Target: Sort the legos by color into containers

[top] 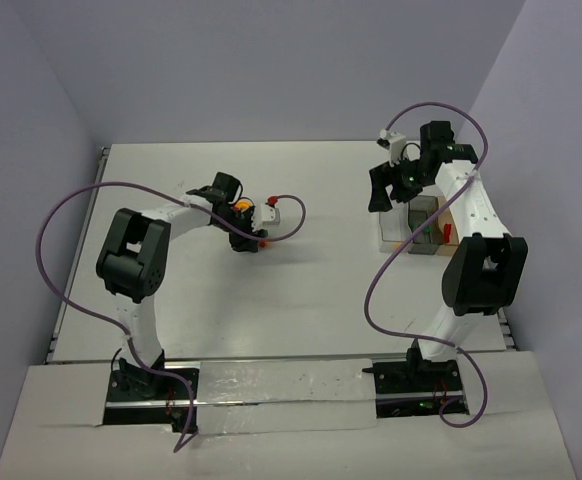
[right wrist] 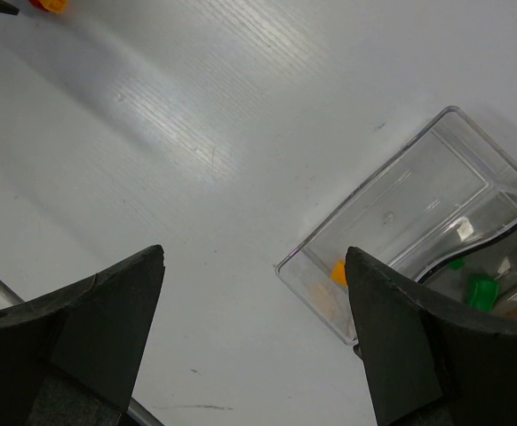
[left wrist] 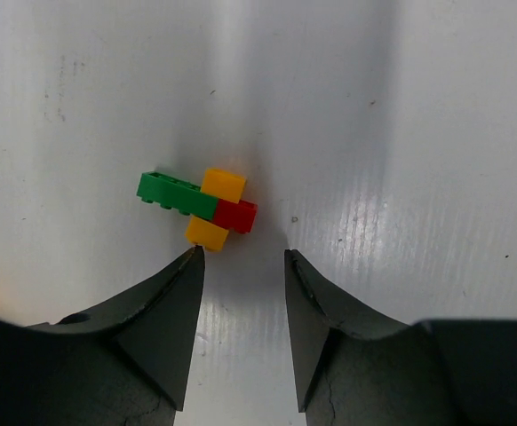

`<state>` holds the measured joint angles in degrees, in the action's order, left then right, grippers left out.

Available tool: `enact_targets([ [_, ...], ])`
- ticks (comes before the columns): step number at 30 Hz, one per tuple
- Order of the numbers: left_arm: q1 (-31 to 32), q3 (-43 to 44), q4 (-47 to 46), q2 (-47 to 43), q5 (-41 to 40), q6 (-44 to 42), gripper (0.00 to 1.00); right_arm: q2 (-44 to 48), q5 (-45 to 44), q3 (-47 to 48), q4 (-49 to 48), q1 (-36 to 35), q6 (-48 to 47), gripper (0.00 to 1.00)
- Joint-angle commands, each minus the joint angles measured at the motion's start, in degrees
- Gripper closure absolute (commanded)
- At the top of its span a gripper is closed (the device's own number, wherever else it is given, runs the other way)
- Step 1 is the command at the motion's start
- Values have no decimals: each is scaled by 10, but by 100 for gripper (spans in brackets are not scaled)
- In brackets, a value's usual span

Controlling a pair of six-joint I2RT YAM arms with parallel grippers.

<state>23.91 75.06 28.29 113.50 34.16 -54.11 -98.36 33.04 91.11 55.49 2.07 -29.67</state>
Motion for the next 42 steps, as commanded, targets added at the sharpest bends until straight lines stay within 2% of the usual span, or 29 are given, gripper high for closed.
enact_targets([
  [1, 7, 32, 1, 11, -7, 7, 50, 28, 9, -9, 5, -5, -3, 11],
  [7, 11, 37, -9, 18, -24, 19, 49, 29, 13, -12, 5, -5, -4, 11],
  [13, 12, 13, -34, 5, -38, -11, 44, 28, 14, -16, 5, -5, -5, 11],
  [28, 22, 34, 8, 16, -30, -65, 42, 26, 15, -20, 7, -5, -8, 11],
  [42, 35, 45, 26, 22, -23, -84, 47, 27, 14, -30, 7, -5, -12, 12],
])
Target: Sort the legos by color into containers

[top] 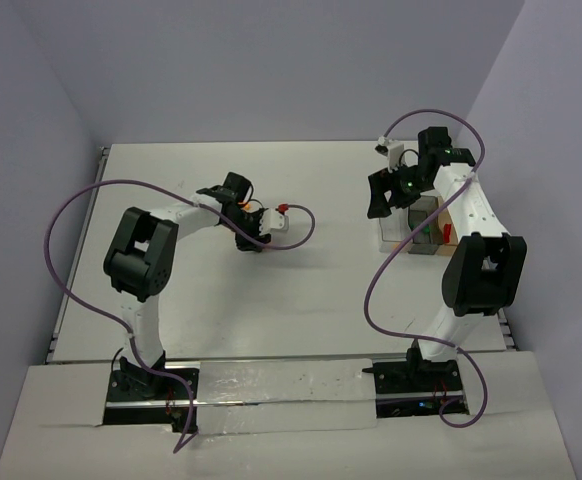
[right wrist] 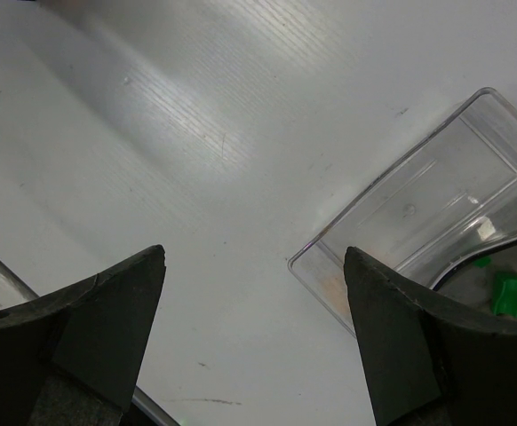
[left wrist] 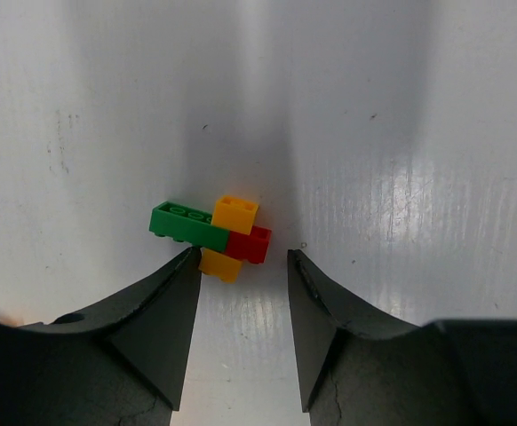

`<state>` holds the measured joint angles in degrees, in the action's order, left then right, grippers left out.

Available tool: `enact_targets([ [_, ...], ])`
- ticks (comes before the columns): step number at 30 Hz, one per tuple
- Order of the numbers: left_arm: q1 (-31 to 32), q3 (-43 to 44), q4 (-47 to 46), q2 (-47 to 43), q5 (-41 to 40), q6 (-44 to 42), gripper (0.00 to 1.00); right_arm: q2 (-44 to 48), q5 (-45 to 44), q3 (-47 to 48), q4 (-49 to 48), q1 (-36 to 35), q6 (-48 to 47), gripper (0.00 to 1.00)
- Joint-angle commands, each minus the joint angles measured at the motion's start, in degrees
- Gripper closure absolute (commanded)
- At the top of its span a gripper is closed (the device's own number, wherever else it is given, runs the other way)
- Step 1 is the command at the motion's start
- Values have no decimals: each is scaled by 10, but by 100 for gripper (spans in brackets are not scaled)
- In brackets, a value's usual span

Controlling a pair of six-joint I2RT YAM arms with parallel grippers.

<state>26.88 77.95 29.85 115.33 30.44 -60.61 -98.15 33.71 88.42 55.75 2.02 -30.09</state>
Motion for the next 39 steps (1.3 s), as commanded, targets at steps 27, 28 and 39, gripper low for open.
enact_targets([
  [27, 39, -68, -59, -133, 39, 146, 82, 25, 184, -111, -128, -44, 204, 17],
  [28, 45, -74, -67, -149, 36, 164, 84, 16, 199, -117, -137, -49, 220, 17],
  [39, 120, -49, -77, -198, -8, 279, 100, -56, 304, -125, -218, -136, 342, 21],
])
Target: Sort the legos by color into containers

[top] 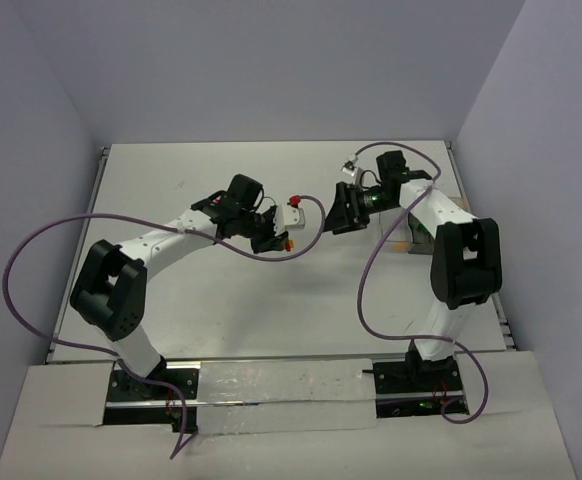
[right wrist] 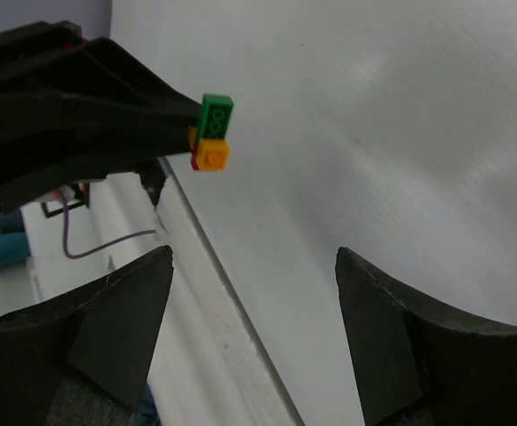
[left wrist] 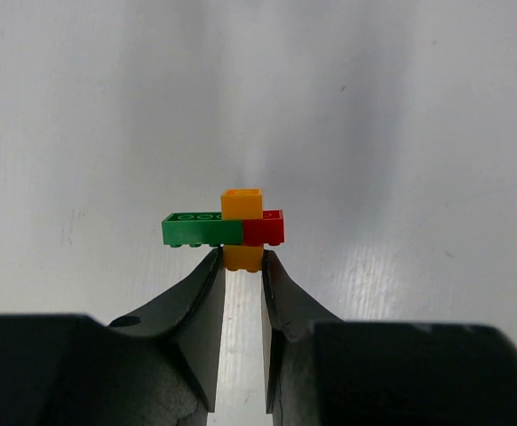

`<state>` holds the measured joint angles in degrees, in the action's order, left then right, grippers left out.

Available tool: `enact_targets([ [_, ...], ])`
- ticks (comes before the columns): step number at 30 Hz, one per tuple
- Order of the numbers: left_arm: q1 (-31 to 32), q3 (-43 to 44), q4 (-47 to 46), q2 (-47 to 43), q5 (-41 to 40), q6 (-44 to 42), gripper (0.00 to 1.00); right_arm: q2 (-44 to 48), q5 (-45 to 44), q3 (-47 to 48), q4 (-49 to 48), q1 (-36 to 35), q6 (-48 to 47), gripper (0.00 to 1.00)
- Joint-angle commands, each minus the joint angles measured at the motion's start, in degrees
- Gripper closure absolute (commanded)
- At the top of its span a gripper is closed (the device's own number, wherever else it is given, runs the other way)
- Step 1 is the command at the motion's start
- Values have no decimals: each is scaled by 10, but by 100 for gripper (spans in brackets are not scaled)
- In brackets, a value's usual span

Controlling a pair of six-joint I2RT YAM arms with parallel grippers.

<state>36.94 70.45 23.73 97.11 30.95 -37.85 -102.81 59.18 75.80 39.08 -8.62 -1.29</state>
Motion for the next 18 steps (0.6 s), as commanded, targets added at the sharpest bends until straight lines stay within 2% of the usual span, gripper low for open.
enact_targets([
  [1, 24, 28, -15, -17, -15, 58, 100, -15, 54, 2, -56, -39, 59, 23],
  [5, 34, 31, -18, -18, -19, 69, 100, -26, 61, 6, -65, -62, 71, 30],
  [12, 38, 36, -24, -18, -23, 82, 100, -53, 68, 9, -63, -72, 78, 33],
  [18, 39, 41, -26, -17, -29, 87, 100, -64, 73, 9, -60, -76, 80, 40],
])
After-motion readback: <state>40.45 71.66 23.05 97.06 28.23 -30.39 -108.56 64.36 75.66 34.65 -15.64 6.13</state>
